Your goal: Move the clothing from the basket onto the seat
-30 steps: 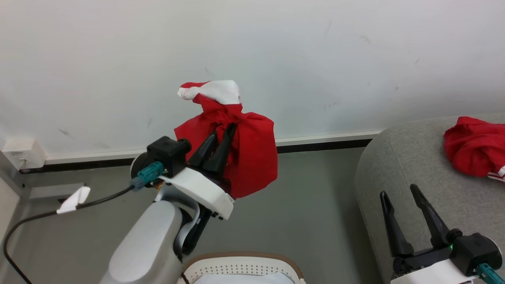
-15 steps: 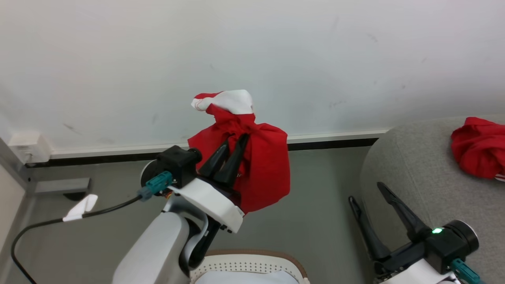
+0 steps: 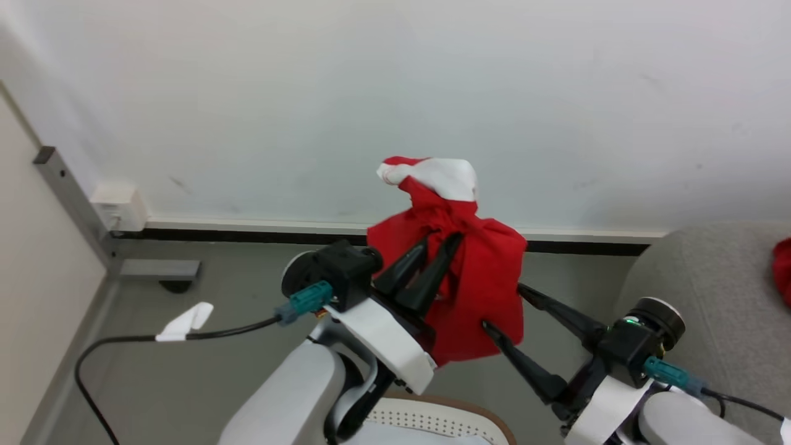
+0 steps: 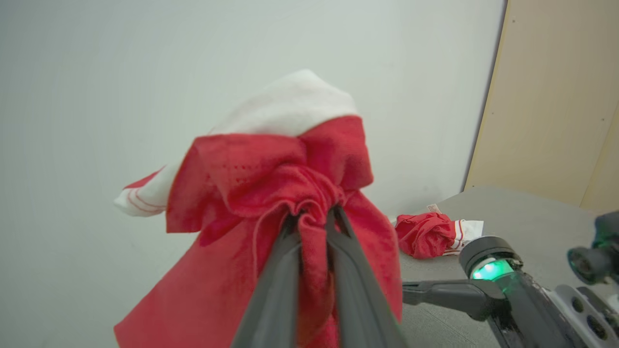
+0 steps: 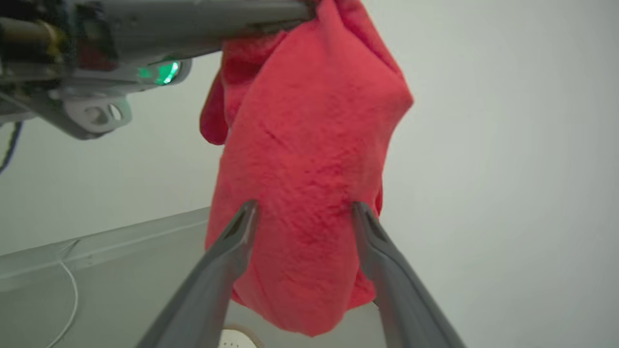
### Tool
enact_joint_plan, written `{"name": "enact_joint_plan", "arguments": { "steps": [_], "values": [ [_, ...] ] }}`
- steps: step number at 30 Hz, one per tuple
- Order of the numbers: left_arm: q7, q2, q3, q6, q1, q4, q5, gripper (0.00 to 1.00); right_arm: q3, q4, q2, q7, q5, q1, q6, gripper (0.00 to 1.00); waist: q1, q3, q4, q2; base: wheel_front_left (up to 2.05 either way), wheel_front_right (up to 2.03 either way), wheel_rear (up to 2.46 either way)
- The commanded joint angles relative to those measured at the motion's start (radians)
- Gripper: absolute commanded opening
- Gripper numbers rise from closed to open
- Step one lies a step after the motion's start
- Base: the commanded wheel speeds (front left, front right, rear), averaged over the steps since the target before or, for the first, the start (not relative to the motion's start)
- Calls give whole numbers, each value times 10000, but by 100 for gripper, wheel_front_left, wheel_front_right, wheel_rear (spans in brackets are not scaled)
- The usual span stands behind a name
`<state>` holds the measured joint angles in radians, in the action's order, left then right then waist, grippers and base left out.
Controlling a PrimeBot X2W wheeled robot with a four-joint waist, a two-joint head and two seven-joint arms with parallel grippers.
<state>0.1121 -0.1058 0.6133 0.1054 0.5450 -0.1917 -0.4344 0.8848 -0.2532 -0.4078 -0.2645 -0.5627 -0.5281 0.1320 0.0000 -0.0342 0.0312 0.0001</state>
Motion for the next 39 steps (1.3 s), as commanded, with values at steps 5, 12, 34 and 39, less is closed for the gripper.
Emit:
{"name": "enact_joint_plan", "arguments": {
  "steps": [5, 12, 34, 39],
  "values": [
    [-25, 97, 451, 119, 143, -119, -148, 0, 1388, -479, -486, 5, -1241, -1097, -26, 100, 0, -65, 637, -1, 0, 0, 0],
    [-56, 221, 1006, 175, 312, -263, -299, 0, 2509, -1635, -99, 5, -3141, -1965, -24, 100, 0, -134, 1129, -1, 0, 0, 0],
    [103, 68, 1367, -57, 406, -612, -709, 0, 2631, -2094, 544, 3, -4574, -2161, -24, 0, 0, -178, 1181, -1, 0, 0, 0],
    [206, -98, 1195, -204, 211, -701, -827, 0, 2449, -1597, 336, 2, -4435, -1853, -24, 0, 0, -166, 979, -1, 0, 0, 0]
  ]
}}
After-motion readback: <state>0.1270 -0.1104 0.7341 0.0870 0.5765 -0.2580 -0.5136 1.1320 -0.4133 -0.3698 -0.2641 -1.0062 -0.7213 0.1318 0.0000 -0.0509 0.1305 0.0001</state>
